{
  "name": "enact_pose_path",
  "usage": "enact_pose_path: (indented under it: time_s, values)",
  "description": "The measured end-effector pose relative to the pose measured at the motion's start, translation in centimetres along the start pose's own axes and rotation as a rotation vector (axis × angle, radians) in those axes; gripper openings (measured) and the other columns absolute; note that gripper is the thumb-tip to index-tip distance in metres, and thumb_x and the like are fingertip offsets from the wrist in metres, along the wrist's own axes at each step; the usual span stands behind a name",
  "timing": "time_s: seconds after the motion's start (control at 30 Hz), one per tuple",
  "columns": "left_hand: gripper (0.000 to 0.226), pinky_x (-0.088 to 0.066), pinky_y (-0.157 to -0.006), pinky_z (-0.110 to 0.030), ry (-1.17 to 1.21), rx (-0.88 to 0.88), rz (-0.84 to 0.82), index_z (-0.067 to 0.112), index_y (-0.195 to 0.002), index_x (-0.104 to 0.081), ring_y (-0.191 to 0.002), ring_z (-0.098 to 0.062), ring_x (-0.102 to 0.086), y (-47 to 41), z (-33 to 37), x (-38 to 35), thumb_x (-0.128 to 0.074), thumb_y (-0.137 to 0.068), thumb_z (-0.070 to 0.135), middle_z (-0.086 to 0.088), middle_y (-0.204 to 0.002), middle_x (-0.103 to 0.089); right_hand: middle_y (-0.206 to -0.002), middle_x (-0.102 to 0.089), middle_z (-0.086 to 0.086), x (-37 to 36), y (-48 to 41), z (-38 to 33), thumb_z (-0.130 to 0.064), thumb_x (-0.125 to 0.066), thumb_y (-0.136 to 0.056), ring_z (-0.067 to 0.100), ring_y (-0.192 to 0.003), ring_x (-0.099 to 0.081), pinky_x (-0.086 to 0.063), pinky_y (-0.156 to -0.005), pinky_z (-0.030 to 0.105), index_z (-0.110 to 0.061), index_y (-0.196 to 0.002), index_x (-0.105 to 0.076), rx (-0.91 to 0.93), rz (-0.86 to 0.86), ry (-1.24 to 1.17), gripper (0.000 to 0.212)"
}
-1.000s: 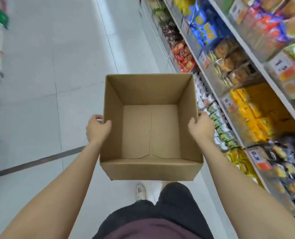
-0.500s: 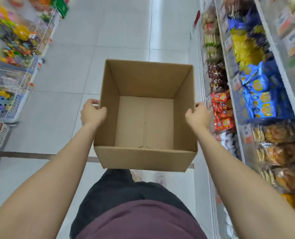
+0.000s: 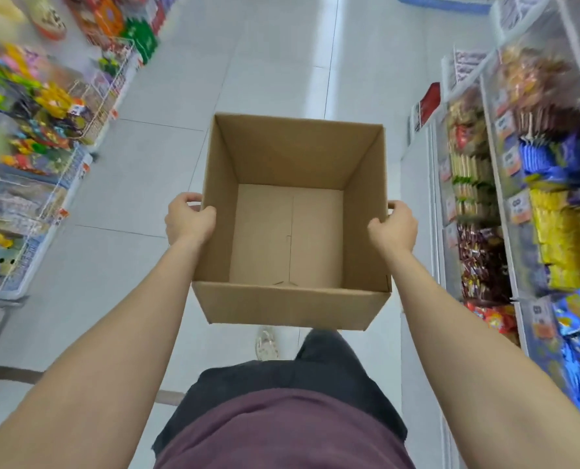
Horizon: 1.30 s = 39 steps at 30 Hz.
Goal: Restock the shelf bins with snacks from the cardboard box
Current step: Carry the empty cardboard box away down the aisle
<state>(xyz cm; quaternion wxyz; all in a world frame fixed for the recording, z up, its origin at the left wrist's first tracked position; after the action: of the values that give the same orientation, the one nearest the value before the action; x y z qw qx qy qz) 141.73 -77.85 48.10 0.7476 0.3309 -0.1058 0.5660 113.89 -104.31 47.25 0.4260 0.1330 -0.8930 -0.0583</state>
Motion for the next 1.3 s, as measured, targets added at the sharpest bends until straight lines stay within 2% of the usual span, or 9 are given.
enact_pose_path:
  time_s: [0.2,0.43,0.53,0.67,0.87,1.07,1.17,1.3]
  values:
    - [0.024,-0.05,-0.08,-0.03,-0.009,0.03,-0.025,0.033,-0.107,-0.067,-0.089,-0.013,-0.068,-12.2,8.0,-4.5,-0.066,-0.084,0.03,0.016,-0.096,-0.071,-0.097,-0.074,-0.001,-4.4,-12.0,-8.0,-0.017,-0.064,-0.077,0.024,-0.086,-0.07,-0.058,-0.075,0.034,-0.022,-0.109,-0.069,-0.148,0.004,-0.115,0.033]
    - [0.021,-0.047,-0.074,-0.03,0.006,0.072,0.017,0.032,-0.108,-0.065,-0.082,-0.004,-0.063,-27.4,18.4,-10.4,-0.065,-0.086,0.029,0.02,-0.092,-0.066,-0.095,-0.071,-0.001,-11.0,-29.1,-19.4,-0.015,-0.064,-0.079,0.025,-0.091,-0.069,-0.058,-0.08,0.036,-0.023,-0.114,-0.067,-0.163,-0.07,-0.127,0.035]
    - [0.021,-0.047,-0.068,-0.027,0.029,0.072,0.039,0.032,-0.106,-0.067,-0.083,-0.005,-0.065,-33.5,23.4,-11.5,-0.069,-0.085,0.029,0.018,-0.092,-0.068,-0.089,-0.071,-0.002,-12.9,-36.0,-25.2,-0.016,-0.063,-0.077,0.024,-0.089,-0.07,-0.061,-0.083,0.04,-0.022,-0.111,-0.066,-0.15,-0.101,-0.131,0.035]
    - [0.028,-0.054,-0.078,-0.032,0.058,0.087,0.075,0.032,-0.11,-0.069,-0.087,-0.011,-0.069,-41.8,28.9,-12.5,-0.07,-0.082,0.034,0.015,-0.097,-0.071,-0.088,-0.072,-0.001,-15.7,-44.1,-33.6,-0.015,-0.063,-0.078,0.023,-0.083,-0.072,-0.061,-0.078,0.038,-0.022,-0.114,-0.067,-0.092,-0.133,-0.115,0.037]
    - [0.032,-0.053,-0.08,-0.034,0.078,0.087,0.113,0.033,-0.115,-0.067,-0.092,-0.016,-0.068,-57.2,36.5,-15.9,-0.065,-0.085,0.041,0.012,-0.106,-0.071,-0.089,-0.073,0.001,-22.8,-57.8,-45.9,-0.018,-0.063,-0.076,0.022,-0.08,-0.072,-0.061,-0.074,0.036,-0.022,-0.113,-0.066,-0.013,-0.161,-0.074,0.038]
    - [0.029,-0.046,-0.072,-0.029,0.103,0.059,0.085,0.031,-0.117,-0.066,-0.093,-0.017,-0.065,-72.6,45.9,-18.5,-0.065,-0.089,0.038,0.01,-0.105,-0.069,-0.086,-0.075,0.0,-28.7,-69.9,-58.2,-0.017,-0.063,-0.076,0.019,-0.077,-0.071,-0.057,-0.071,0.032,-0.021,-0.114,-0.069,0.008,-0.138,-0.046,0.038]
    - [0.028,-0.047,-0.075,-0.031,0.077,0.044,0.079,0.031,-0.117,-0.064,-0.091,-0.016,-0.065,-79.5,50.8,-19.4,-0.065,-0.09,0.037,0.007,-0.11,-0.069,-0.085,-0.074,-0.003,-31.0,-75.4,-63.7,-0.017,-0.063,-0.078,0.019,-0.077,-0.072,-0.061,-0.074,0.035,-0.02,-0.114,-0.069,-0.008,-0.122,-0.058,0.037]
    - [0.032,-0.044,-0.069,-0.029,0.044,0.04,0.078,0.028,-0.123,-0.065,-0.095,-0.02,-0.064,-88.5,57.3,-21.8,-0.065,-0.092,0.037,0.005,-0.112,-0.068,-0.086,-0.074,-0.004,-34.3,-82.7,-69.6,-0.019,-0.062,-0.077,0.019,-0.078,-0.072,-0.061,-0.074,0.035,-0.021,-0.114,-0.069,-0.032,-0.115,-0.079,0.037]
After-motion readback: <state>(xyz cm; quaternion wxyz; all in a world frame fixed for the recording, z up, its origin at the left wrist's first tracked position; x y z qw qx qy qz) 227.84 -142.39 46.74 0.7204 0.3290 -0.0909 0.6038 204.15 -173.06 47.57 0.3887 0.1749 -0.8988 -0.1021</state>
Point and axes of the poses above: each hand's wrist, its own y-axis away from the middle knuckle, its own x-axis out of the back of the hand, z = x × y, the point moved 2 cm from there along -y, towards the middle knuckle
